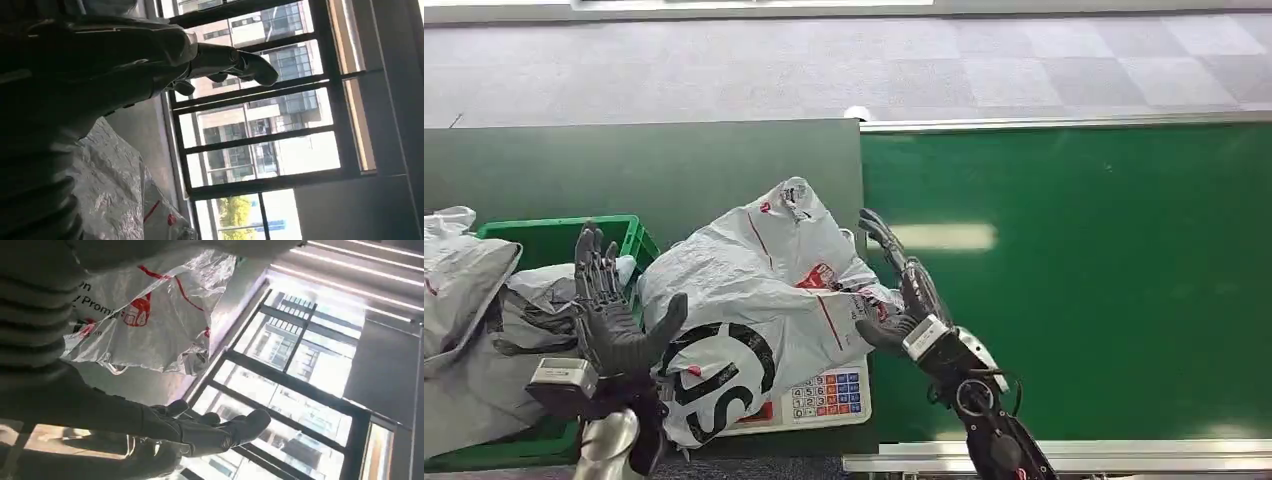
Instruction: Moved the parcel from conveyor to table for the left to box.
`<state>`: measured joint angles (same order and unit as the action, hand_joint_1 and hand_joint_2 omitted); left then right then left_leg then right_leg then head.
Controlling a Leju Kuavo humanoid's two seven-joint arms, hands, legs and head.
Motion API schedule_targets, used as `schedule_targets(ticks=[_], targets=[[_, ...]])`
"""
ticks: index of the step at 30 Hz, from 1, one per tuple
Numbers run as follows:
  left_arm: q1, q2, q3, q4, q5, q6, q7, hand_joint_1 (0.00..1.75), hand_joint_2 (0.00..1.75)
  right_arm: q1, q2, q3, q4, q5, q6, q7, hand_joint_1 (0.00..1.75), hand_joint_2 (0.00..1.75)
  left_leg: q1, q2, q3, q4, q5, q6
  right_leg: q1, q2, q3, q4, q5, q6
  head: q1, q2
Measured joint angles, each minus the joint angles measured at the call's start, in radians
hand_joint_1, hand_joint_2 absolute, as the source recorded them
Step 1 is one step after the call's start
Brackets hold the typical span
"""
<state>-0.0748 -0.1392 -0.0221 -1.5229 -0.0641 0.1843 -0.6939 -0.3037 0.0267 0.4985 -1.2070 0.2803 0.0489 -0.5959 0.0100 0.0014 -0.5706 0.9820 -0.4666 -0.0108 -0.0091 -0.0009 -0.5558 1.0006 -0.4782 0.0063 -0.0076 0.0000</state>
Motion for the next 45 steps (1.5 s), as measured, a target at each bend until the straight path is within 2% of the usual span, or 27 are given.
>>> schedule_targets(ticks=[4,17,21,36,45], targets=[[0.004,0.001,-0.012,0.007,-0.043,-0.048,0.023,0.0,1.75,0.029,0.021,-0.07,-0.003,-0.066,0.021,-0.008,0.0,1.75,0.0,0.0,0.0,0.0,0.0,0.0,0.0,0.0,0.0,0.0,0.0,0.0,0.0,0.0],[-0.007,0.013,-0.115,0.059,-0.253,-0.179,0.102,0.0,1.75,0.083,0.074,-0.215,0.012,-0.07,0.012,0.014,0.0,1.75,0.0,0.0,0.0,0.0,0.0,0.0,0.0,0.0,0.0,0.0,0.0,0.0,0.0,0.0],[-0.01,0.02,-0.144,0.075,-0.323,-0.221,0.157,0.0,1.75,0.091,0.087,-0.232,0.029,-0.066,0.012,0.031,0.0,1.75,0.0,0.0,0.0,0.0,0.0,0.0,0.0,0.0,0.0,0.0,0.0,0.0,0.0,0.0],[-0.011,0.028,-0.159,0.088,-0.345,-0.23,0.169,0.0,1.75,0.096,0.1,-0.241,0.063,-0.063,0.012,0.037,0.0,1.75,0.0,0.0,0.0,0.0,0.0,0.0,0.0,0.0,0.0,0.0,0.0,0.0,0.0,0.0],[-0.029,0.042,-0.208,0.155,-0.6,-0.292,0.32,0.0,1.75,0.102,0.114,-0.246,0.063,-0.03,0.036,0.04,0.0,1.75,0.0,0.0,0.0,0.0,0.0,0.0,0.0,0.0,0.0,0.0,0.0,0.0,0.0,0.0]])
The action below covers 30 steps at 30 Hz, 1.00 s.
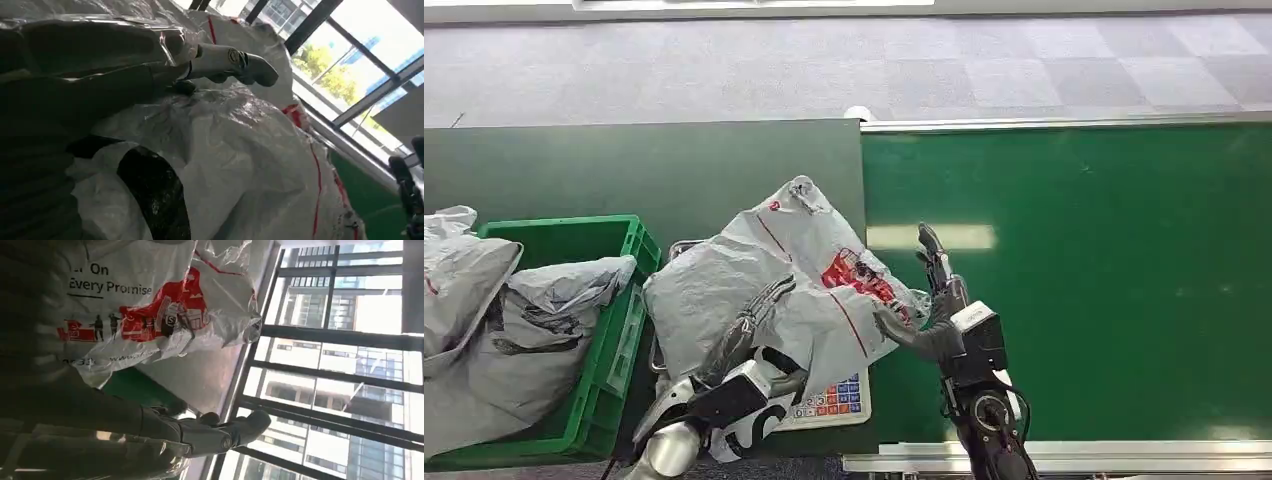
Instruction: Moved the parcel from conveyor to table for the left to box.
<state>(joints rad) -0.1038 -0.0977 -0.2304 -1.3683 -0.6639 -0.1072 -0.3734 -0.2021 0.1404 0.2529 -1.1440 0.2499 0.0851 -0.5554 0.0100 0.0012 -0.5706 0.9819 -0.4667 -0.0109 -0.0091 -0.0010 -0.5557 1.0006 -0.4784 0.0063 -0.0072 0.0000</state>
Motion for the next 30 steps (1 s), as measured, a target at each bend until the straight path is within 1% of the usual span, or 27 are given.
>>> schedule_targets(ticks=[7,11,17,20,21,25,26,27,28,29,30], targets=[[-0.026,0.002,-0.029,0.084,-0.116,0.003,0.093,0.0,1.75,0.012,0.008,-0.007,0.0,0.018,0.01,0.002,0.0,1.75,0.0,0.0,0.001,0.0,0.0,0.0,0.0,-0.001,0.002,0.0,0.0,0.0,0.0,0.0],[-0.042,0.002,-0.032,0.115,-0.137,0.009,0.109,0.0,1.75,0.015,0.011,-0.011,0.0,0.027,0.012,0.002,0.0,1.75,0.0,0.0,0.005,0.0,0.0,0.0,0.0,-0.001,0.006,0.0,0.0,0.0,0.0,0.0],[-0.056,0.001,-0.033,0.137,-0.149,0.009,0.117,0.0,1.75,0.015,0.011,-0.014,0.0,0.032,0.021,0.01,0.0,1.75,0.0,0.0,0.011,-0.001,0.0,0.0,0.0,-0.001,0.012,0.0,0.0,0.0,0.0,0.0],[-0.058,0.0,-0.033,0.141,-0.149,0.009,0.118,0.07,1.75,0.015,0.012,-0.016,0.0,0.032,0.023,0.017,0.0,1.75,0.0,0.0,0.013,-0.001,0.0,0.0,0.0,-0.001,0.014,0.0,0.0,0.0,0.0,0.0],[-0.058,0.0,-0.033,0.141,-0.148,0.011,0.115,0.12,1.75,0.015,0.013,-0.017,0.0,0.032,0.023,0.017,0.0,1.75,0.0,0.0,0.013,-0.001,0.0,0.0,0.0,-0.001,0.014,0.0,0.0,0.0,0.0,0.0],[-0.054,-0.002,-0.032,0.141,-0.132,0.083,0.074,0.12,1.75,0.018,0.014,-0.019,-0.001,0.032,0.023,0.017,0.0,1.75,0.0,0.0,0.013,-0.001,0.0,0.0,0.0,-0.001,0.014,0.0,0.0,0.0,0.0,0.0],[-0.051,-0.002,-0.032,0.141,-0.13,0.095,0.07,0.17,1.75,0.02,0.014,-0.021,-0.002,0.032,0.023,0.017,0.0,1.75,0.0,0.0,0.013,-0.001,0.0,0.0,0.0,-0.001,0.014,0.0,0.0,0.0,0.0,0.0],[-0.05,-0.003,-0.032,0.141,-0.13,0.101,0.068,0.45,1.75,0.021,0.014,-0.021,-0.002,0.032,0.023,0.017,0.0,1.75,0.0,0.0,0.012,-0.001,0.0,0.0,0.0,-0.001,0.013,0.0,0.0,0.0,0.0,0.0],[-0.049,-0.004,-0.032,0.141,-0.13,0.105,0.067,0.79,1.75,0.022,0.014,-0.022,-0.002,0.032,0.023,0.018,0.0,1.75,0.0,0.0,0.012,-0.001,0.0,0.0,0.0,-0.001,0.013,0.0,0.0,0.0,0.0,0.0],[-0.048,-0.005,-0.032,0.141,-0.129,0.108,0.066,1.4,1.75,0.023,0.014,-0.023,-0.002,0.032,0.023,0.018,0.0,1.75,0.0,0.0,0.012,-0.001,0.0,0.0,0.0,-0.001,0.012,0.0,0.0,0.0,0.0,0.0],[-0.047,-0.005,-0.032,0.141,-0.129,0.117,0.066,1.57,1.75,0.023,0.014,-0.023,-0.002,0.031,0.023,0.019,0.0,1.75,0.0,0.0,0.011,-0.001,0.0,0.0,0.0,-0.001,0.012,0.0,0.0,0.0,0.0,0.0]])
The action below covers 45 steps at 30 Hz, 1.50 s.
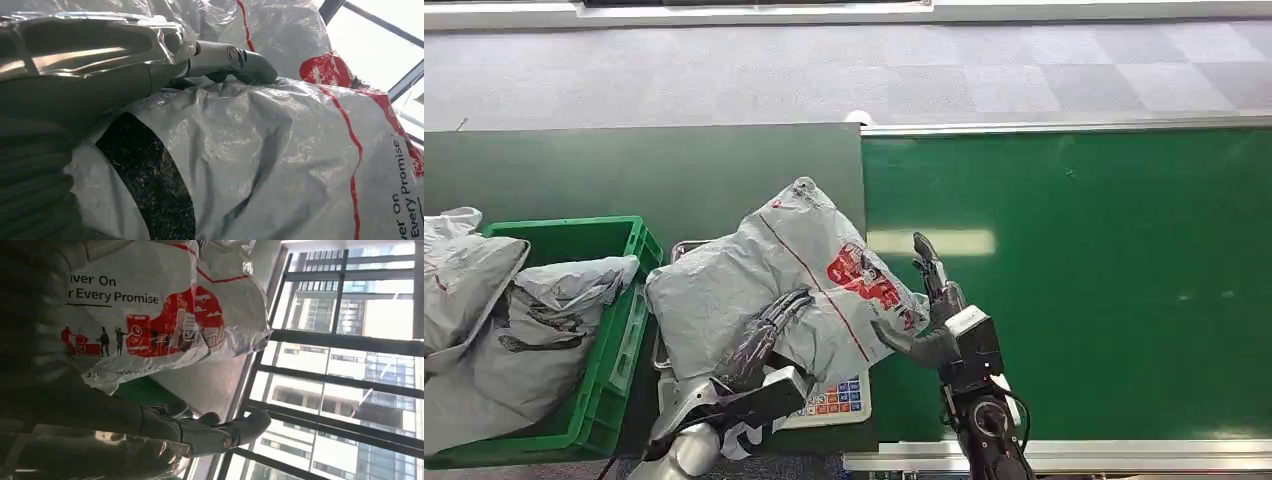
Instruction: Moved the parcel from conveyor to table for the left to box.
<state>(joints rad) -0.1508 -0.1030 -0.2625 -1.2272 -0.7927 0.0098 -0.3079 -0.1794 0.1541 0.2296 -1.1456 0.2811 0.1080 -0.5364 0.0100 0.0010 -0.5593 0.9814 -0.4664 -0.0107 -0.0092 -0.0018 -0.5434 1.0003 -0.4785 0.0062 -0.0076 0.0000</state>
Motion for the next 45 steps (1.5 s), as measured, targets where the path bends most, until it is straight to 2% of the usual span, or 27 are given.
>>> schedule_targets(ticks=[2,3,10,16,17,31,38,40,45], targets=[[0.004,-0.002,0.0,0.0,0.0,0.038,-0.006,1.75,1.75,0.001,0.0,-0.001,-0.002,-0.003,0.0,0.002,0.0,1.75,0.0,0.0,-0.001,0.0,0.0,0.0,0.0,0.0,-0.001,0.0,0.0,0.0,0.0,0.0],[0.007,-0.003,0.0,-0.001,0.001,0.064,-0.016,1.71,1.75,0.002,0.0,-0.002,-0.003,-0.003,0.0,0.002,0.0,1.75,0.0,0.0,-0.001,0.0,0.0,0.0,0.0,0.0,-0.001,0.0,0.0,0.0,0.0,0.0],[0.021,-0.013,0.011,-0.01,0.071,0.253,-0.11,1.75,1.75,0.002,0.0,-0.005,-0.003,-0.012,0.0,0.003,0.0,1.75,0.0,0.0,-0.002,0.0,0.0,0.0,0.0,0.0,-0.002,0.0,0.0,0.0,0.0,0.0],[0.025,-0.029,0.03,-0.02,0.133,0.296,-0.151,1.75,1.75,0.001,0.0,-0.007,-0.003,-0.015,-0.001,0.003,0.0,1.75,0.0,0.0,-0.003,0.0,0.0,0.0,0.0,0.0,-0.003,0.0,0.0,0.0,0.0,0.0],[0.026,-0.032,0.032,-0.021,0.148,0.311,-0.164,1.75,0.0,0.001,0.0,-0.007,-0.003,-0.016,-0.002,0.003,0.0,1.75,0.0,0.0,-0.004,0.0,0.0,0.0,0.0,0.0,-0.003,0.0,0.0,0.0,0.0,0.0],[0.02,-0.064,0.051,-0.039,0.415,0.549,-0.383,1.75,0.0,-0.003,0.0,-0.011,-0.003,-0.042,-0.019,-0.002,0.0,1.75,0.0,0.0,-0.007,0.0,0.0,0.0,0.0,0.0,-0.007,0.0,0.0,0.0,0.0,0.0],[0.017,-0.066,0.046,-0.061,0.466,0.591,-0.386,1.75,0.0,-0.007,0.002,-0.011,-0.002,-0.045,-0.022,-0.003,0.0,1.75,0.0,0.0,-0.008,0.0,0.0,0.0,0.0,0.0,-0.008,0.0,0.0,0.0,0.0,0.0],[0.016,-0.056,0.022,-0.103,0.553,0.66,-0.386,1.75,0.0,-0.012,0.003,-0.01,0.003,-0.049,-0.023,-0.005,0.0,1.75,0.0,0.0,-0.008,0.0,0.0,0.0,0.0,0.0,-0.008,0.0,0.0,0.0,0.0,0.0],[0.017,-0.045,0.0,-0.204,0.601,0.67,-0.386,1.75,0.0,-0.031,0.008,-0.005,0.019,-0.057,-0.026,-0.007,0.0,1.75,0.0,0.0,-0.008,0.0,0.0,0.0,0.0,0.0,-0.008,0.0,0.0,0.0,0.0,0.0]])
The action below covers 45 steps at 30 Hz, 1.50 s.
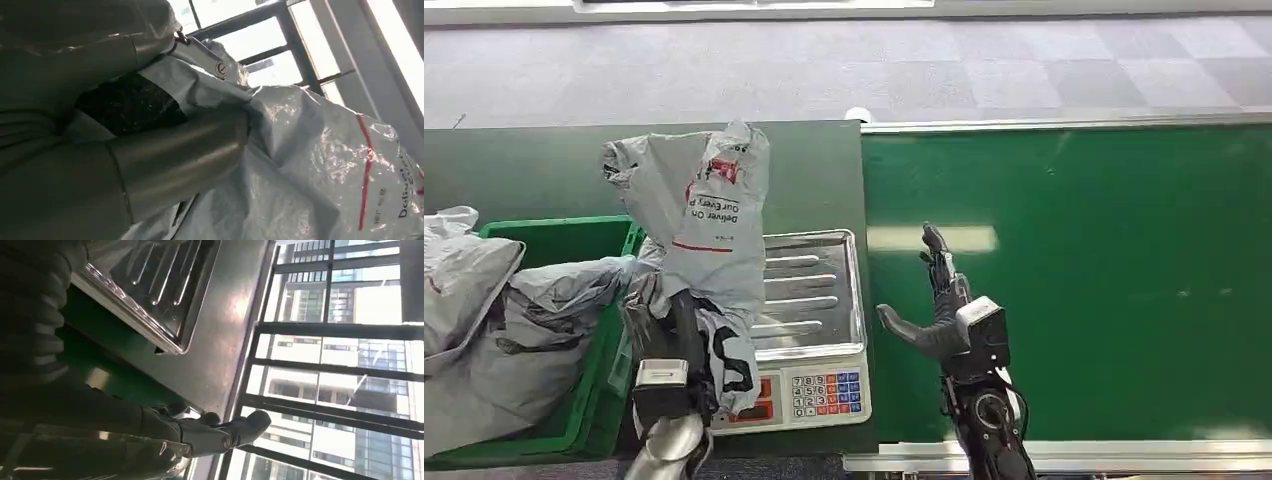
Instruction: Moved the parcel from conveyor to table for the left to box.
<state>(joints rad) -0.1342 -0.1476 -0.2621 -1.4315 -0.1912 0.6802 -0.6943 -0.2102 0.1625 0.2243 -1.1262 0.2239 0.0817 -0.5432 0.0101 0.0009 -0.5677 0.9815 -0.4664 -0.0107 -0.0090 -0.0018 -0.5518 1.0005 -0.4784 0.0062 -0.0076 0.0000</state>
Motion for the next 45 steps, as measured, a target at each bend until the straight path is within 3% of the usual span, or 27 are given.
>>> schedule_targets(ticks=[18,28,37,45], targets=[[0.061,-0.002,0.002,-0.472,0.047,0.0,0.0,1.75,0.0,-0.01,-0.001,0.025,0.046,-0.029,-0.017,-0.02,0.0,1.75,0.0,0.0,-0.002,0.0,0.0,0.0,0.0,0.0,-0.002,0.0,0.0,0.0,0.0,0.0],[0.067,-0.001,0.009,-0.575,-0.024,0.0,0.0,1.75,0.0,-0.01,-0.006,0.038,0.061,-0.035,-0.02,-0.027,0.0,1.75,0.0,0.0,-0.002,0.0,0.0,0.0,0.0,0.0,-0.002,0.0,0.0,0.0,0.0,0.0],[0.049,-0.029,0.158,-0.718,-0.271,0.0,0.0,1.75,0.0,0.005,-0.021,0.045,0.07,-0.057,-0.031,-0.049,0.0,1.75,0.0,0.0,-0.002,0.0,0.0,0.0,0.0,0.0,-0.003,0.0,0.0,0.0,0.0,0.0],[-0.047,-0.049,0.334,-0.805,-0.58,0.0,0.0,1.75,0.0,0.036,-0.036,0.047,0.07,-0.072,-0.048,-0.055,0.0,1.75,0.0,0.0,-0.002,0.0,0.0,0.0,0.0,0.0,-0.003,0.0,0.0,0.0,0.0,0.0]])
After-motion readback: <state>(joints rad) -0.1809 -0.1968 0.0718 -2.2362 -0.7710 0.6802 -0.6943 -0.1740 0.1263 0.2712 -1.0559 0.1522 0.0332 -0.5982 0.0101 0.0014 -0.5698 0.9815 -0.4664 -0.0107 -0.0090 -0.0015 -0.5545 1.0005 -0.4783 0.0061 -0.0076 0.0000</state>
